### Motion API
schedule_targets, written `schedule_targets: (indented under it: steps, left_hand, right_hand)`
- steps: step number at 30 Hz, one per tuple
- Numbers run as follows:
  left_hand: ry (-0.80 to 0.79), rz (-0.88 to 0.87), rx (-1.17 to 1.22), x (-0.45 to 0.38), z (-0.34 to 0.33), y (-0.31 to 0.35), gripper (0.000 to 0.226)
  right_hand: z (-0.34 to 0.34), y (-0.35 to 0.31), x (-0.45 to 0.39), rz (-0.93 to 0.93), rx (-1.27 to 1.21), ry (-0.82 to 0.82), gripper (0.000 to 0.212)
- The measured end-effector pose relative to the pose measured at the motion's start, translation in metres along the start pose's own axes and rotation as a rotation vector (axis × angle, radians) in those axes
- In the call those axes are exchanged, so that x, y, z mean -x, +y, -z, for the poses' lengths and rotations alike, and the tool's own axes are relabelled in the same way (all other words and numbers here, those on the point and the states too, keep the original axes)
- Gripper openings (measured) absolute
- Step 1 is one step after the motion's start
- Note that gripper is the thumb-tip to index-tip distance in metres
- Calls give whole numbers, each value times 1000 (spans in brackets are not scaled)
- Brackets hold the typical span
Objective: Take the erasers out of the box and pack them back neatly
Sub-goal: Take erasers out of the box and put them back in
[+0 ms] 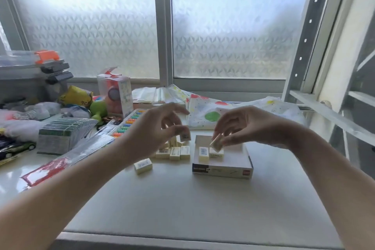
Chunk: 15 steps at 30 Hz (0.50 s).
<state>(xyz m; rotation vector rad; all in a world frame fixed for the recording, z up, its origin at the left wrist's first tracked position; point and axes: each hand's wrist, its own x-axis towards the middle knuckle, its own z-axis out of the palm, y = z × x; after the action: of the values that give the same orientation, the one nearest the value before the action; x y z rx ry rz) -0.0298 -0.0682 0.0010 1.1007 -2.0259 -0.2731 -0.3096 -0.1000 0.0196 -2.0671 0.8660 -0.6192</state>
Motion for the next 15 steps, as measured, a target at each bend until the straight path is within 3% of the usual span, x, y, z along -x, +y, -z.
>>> schedule_targets:
  steps: [5,15]
  left_hand:
    - [-235,29,88,-40,-25,9,17]
    - [-229,44,175,-29,-45,7,8]
  right_hand:
    - [9,3,3,-34,-23,17,28]
    - [2,-1,1,-87,312,-9,18]
